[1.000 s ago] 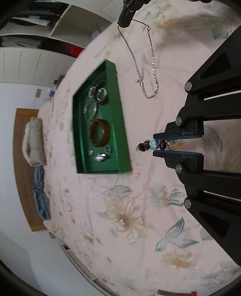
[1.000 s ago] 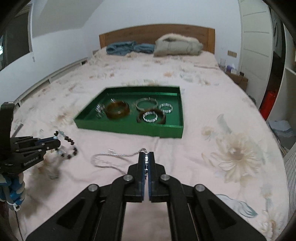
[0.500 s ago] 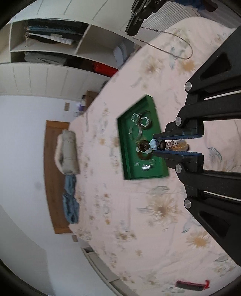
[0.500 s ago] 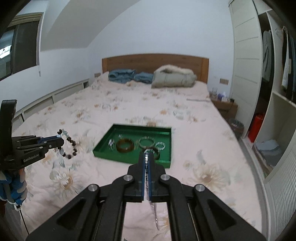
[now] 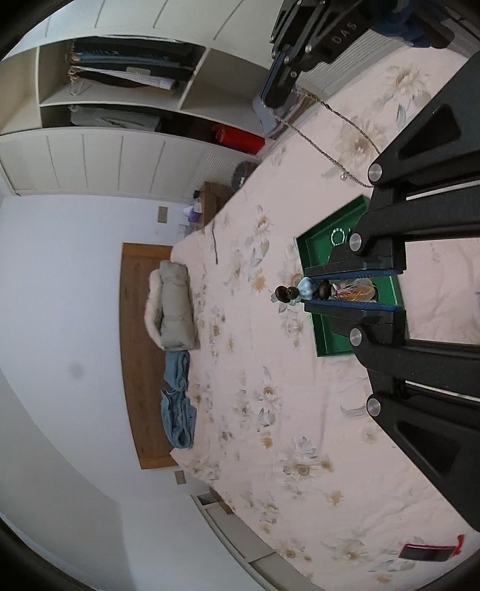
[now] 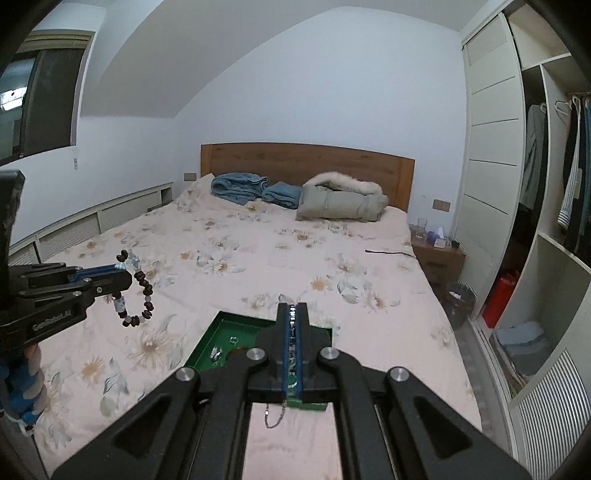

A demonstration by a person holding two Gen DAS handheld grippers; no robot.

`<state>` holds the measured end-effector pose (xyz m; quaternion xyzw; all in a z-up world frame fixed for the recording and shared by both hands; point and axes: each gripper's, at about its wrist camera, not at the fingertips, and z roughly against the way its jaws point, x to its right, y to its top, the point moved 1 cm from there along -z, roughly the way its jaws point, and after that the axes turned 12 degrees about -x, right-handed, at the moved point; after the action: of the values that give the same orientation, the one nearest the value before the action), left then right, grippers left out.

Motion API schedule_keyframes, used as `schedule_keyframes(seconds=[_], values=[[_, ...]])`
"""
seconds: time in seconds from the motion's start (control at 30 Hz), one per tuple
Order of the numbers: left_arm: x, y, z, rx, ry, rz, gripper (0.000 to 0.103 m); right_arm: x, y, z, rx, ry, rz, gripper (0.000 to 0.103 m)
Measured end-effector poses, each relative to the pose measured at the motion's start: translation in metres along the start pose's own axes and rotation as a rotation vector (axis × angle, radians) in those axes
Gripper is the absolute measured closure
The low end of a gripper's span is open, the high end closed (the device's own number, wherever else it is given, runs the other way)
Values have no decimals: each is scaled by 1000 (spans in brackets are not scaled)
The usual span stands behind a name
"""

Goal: Organize jewelry
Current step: 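Carry the beaded bracelet and silver chain into the green tray and release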

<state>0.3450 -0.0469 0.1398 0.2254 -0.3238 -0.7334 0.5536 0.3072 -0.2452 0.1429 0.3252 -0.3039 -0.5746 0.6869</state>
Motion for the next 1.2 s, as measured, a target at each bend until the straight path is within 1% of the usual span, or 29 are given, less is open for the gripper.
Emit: schedule_keyframes(seconds=[0.13,0.17,0.23,0.3,0.33,0.4,0.57,0.63,0.7,0.8,0.9,1.03,1.2], values=[[-8,-3,-56,-56,20,-5,93,-3,0,-50,-37,12,0,101],[-12,-4,-73,-77,21,0,93,-4,-1,-71,-52,18,4,101],[-21,-6,-114,-122,33,14,93,-7,-2,-97,-73,31,7,101],[-28,-7,-146,-155,42,23,93,-11,-3,-135,-100,48,10,101],[-32,-7,-161,-171,46,30,93,-12,-4,-146,-106,55,9,101],[-40,-6,-195,-201,55,48,93,-16,-2,-180,-117,84,-2,101],[-54,-4,-256,-245,65,87,93,-25,1,-241,-125,131,-27,101],[-56,-11,-278,-271,73,91,93,-28,-5,-261,-148,141,-26,101],[-57,-18,-296,-301,80,100,93,-32,-21,-282,-190,146,-10,101],[-62,-31,-318,-348,90,121,93,-29,-49,-305,-258,151,-13,101],[-65,-39,-328,-375,106,133,93,-18,-72,-317,-316,154,-31,101],[-69,-45,-334,-405,116,152,93,-9,-89,-322,-353,151,-51,101],[-67,-54,-333,-408,141,137,91,3,-99,-322,-373,140,-77,99]])
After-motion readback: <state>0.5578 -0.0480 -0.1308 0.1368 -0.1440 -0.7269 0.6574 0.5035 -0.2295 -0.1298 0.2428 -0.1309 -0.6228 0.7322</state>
